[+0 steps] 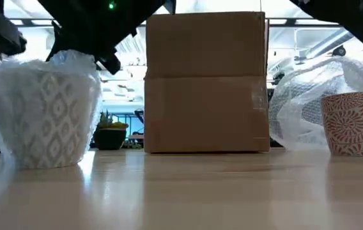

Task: Wrap mug
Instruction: Wrap the gray mug with bubble wrap

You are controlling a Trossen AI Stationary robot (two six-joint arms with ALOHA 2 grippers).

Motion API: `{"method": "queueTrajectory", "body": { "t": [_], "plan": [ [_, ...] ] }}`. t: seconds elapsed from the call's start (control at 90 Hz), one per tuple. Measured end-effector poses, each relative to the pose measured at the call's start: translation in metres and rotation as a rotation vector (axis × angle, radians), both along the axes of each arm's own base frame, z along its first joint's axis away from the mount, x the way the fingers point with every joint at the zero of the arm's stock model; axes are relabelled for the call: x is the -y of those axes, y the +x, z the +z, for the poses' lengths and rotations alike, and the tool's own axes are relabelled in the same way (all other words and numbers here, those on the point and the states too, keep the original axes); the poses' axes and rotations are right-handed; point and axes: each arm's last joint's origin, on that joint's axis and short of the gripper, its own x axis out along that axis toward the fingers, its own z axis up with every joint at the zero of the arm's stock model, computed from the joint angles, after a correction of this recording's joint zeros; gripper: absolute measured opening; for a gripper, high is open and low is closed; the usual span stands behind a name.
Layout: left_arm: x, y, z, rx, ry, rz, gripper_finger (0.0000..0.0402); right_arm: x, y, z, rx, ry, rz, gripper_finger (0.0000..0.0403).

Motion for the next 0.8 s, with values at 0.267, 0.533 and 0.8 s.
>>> {"method": "queueTrajectory", "body": {
  "t": [0.267,0.533,0.8],
  "plan": [
    [0.001,0.002,0.046,-0.046,0.067,0.016,0.0,-0.001,-0.002,-0.006,-0.026,0.002,0.007,0.0013],
    [0.0,0.004,0.059,0.034,0.13,0.027,0.0,-0.001,-0.003,-0.012,-0.043,0.012,-0.007,0.0013],
    [-0.001,0.005,0.053,0.05,0.128,0.045,0.0,-0.001,-0.005,-0.014,-0.058,0.009,-0.005,0.0014]
  ]
}}
